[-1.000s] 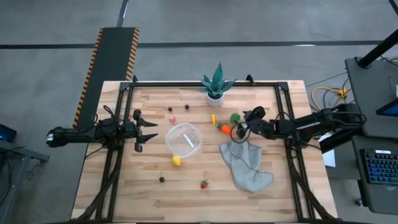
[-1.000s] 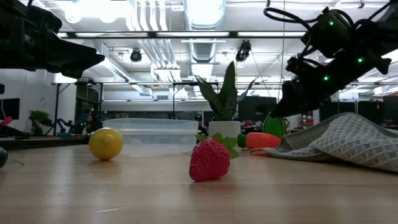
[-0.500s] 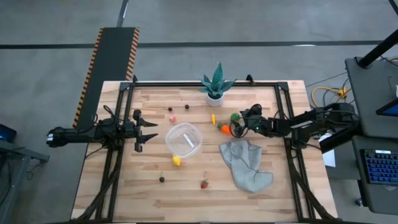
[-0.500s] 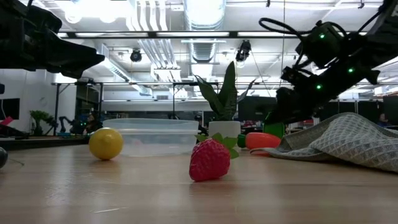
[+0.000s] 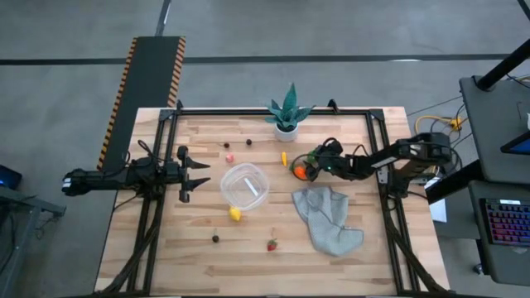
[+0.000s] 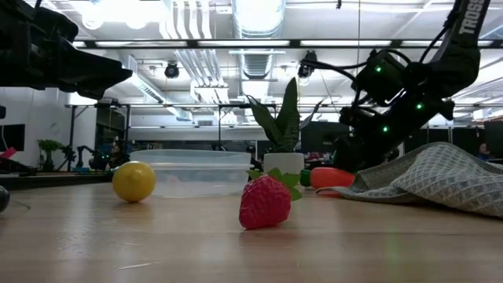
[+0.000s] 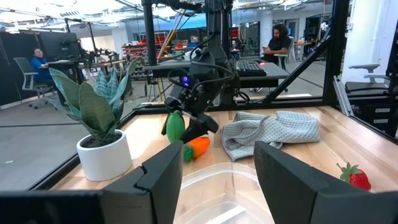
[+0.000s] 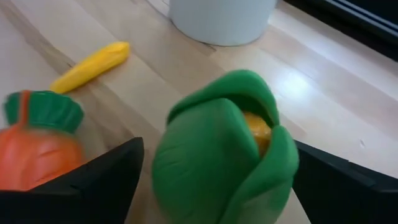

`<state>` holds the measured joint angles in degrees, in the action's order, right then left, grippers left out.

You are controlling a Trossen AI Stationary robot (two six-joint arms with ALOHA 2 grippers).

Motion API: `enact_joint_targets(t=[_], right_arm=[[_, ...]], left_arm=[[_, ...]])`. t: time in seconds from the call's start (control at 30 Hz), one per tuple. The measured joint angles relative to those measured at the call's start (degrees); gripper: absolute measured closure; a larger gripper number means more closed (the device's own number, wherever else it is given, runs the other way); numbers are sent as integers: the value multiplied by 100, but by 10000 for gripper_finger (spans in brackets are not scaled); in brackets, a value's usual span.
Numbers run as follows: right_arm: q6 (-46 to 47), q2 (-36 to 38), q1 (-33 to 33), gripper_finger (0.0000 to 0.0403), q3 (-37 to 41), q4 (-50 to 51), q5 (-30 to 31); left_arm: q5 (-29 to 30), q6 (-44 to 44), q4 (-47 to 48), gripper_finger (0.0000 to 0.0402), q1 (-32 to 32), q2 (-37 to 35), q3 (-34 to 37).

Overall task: Pick and placing Produce into tupperware
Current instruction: Put the green corn into the transparent bin

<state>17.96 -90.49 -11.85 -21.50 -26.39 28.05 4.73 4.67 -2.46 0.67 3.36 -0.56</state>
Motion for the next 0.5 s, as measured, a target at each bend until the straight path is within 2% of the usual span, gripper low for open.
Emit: enact_joint_targets(t=[0.5], right_arm=[[-42,141,3,122,-8,-9,3]], left_arm=[[0,3,48,219,-2,0,0]])
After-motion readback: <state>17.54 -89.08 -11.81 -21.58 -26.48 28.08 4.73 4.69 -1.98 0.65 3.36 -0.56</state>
